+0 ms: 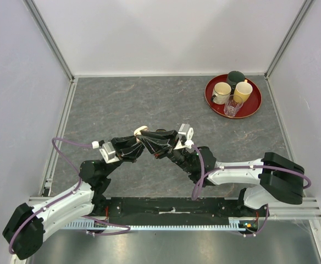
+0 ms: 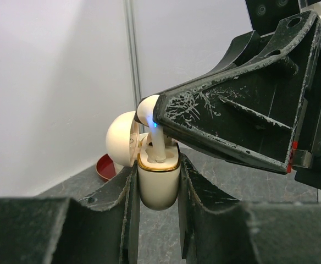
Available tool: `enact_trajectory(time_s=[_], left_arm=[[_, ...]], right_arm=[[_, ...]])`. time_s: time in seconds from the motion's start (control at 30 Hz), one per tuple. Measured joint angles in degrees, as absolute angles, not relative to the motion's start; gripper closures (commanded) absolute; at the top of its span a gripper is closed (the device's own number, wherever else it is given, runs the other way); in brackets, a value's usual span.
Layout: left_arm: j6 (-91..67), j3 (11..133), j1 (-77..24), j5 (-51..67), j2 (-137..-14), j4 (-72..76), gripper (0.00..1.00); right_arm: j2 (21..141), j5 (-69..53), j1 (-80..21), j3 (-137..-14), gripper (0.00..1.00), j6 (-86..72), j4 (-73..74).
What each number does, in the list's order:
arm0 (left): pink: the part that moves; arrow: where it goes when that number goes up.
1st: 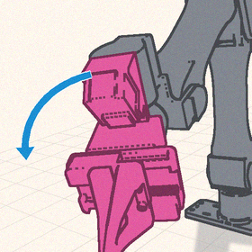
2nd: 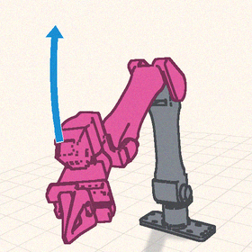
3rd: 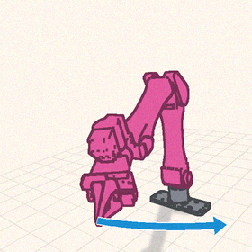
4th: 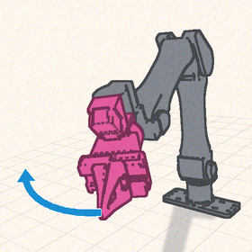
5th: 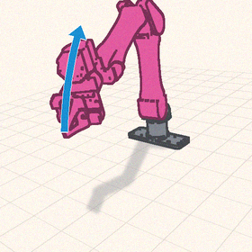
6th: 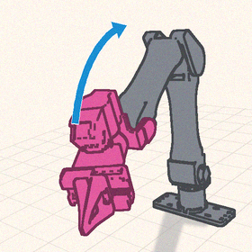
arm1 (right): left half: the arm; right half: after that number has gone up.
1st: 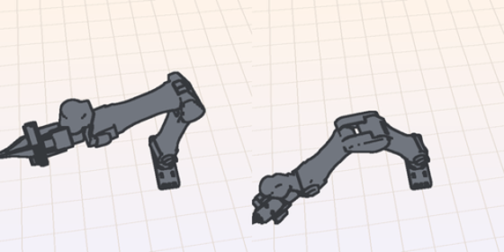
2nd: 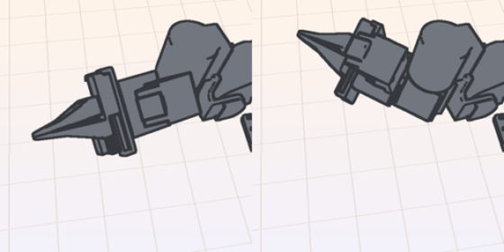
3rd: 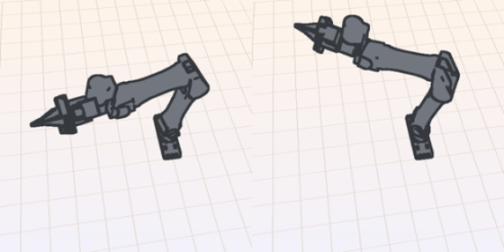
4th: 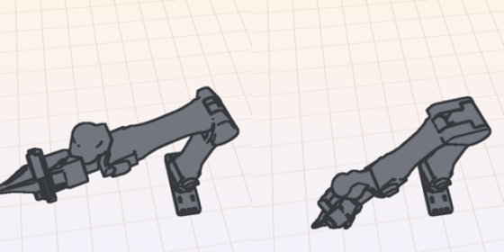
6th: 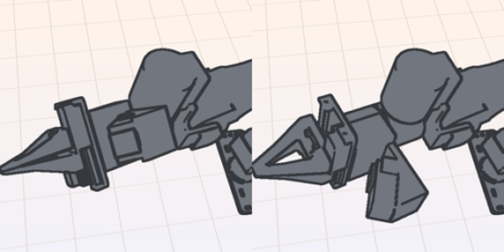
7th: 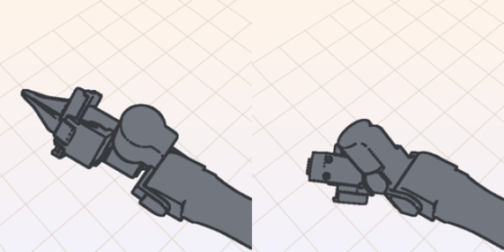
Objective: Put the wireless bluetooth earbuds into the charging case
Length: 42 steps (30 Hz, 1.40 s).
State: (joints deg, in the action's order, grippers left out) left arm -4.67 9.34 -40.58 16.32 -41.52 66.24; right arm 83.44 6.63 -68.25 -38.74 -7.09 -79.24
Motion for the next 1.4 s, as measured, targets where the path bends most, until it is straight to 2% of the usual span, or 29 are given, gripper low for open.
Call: enact_trajectory(time_s=[1.4], left_arm=[[-4.64,8.03,-40.64,10.39,-42.11,67.79,0.98]], right_arm=[[86.96,17.56,-72.84,-40.45,1.0,5.21,-80.16]])
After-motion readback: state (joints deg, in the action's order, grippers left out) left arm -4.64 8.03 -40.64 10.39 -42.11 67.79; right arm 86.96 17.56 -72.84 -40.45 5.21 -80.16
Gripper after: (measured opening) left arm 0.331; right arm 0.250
